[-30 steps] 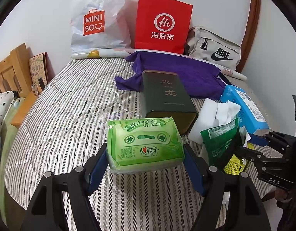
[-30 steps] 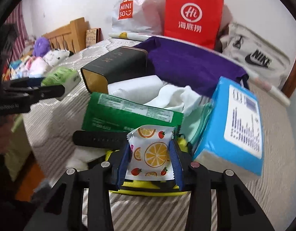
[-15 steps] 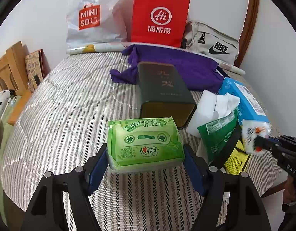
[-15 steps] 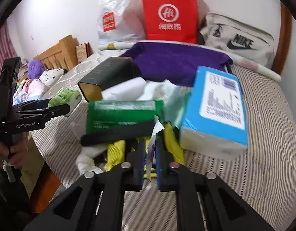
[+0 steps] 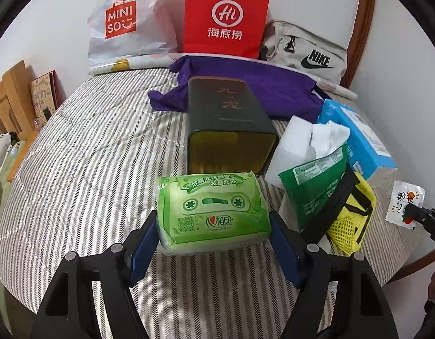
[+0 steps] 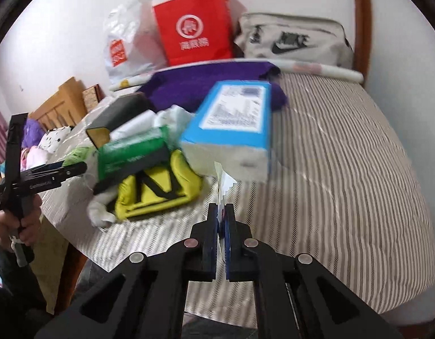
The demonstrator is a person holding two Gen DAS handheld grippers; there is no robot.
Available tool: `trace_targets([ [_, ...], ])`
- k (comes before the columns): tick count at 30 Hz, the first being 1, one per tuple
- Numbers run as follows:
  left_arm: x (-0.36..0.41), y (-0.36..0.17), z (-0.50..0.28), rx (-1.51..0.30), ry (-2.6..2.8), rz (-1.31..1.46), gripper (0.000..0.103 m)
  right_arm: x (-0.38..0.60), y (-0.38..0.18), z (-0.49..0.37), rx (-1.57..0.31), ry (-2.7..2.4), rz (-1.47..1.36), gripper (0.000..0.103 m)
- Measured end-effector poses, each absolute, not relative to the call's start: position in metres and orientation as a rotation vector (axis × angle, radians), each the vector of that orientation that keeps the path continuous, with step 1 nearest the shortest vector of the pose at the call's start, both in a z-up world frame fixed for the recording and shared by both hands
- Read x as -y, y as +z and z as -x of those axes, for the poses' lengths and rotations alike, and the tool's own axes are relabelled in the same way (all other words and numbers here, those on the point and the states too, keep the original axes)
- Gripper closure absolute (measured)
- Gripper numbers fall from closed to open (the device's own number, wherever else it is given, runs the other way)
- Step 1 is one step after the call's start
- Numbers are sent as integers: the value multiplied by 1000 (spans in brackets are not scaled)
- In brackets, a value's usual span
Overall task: Organize soft objects
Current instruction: 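Place the wipes pack on the purple towel with left while right drops the candy packet beside it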
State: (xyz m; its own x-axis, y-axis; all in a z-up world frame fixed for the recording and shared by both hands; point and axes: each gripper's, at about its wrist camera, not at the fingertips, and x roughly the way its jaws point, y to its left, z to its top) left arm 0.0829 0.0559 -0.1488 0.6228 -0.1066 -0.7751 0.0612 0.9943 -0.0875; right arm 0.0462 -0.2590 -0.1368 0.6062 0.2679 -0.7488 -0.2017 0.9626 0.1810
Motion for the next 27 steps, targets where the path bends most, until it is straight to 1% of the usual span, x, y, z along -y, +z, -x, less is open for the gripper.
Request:
trace_targets([
  [4, -52, -154, -84, -905, -84, 43, 31, 264, -149, -46, -887, 275, -97, 99],
  [16, -55, -159, -85, -947, -38, 19, 31, 267, -139, -46, -871, 344, -115, 99],
  [21, -54, -133, -83, -908, -28, 1, 31, 268, -121, -48, -847, 375, -107, 99],
  [27, -61, -99, -92, -881, -39, 61, 31, 264, -86, -65, -796, 406, -73, 99],
])
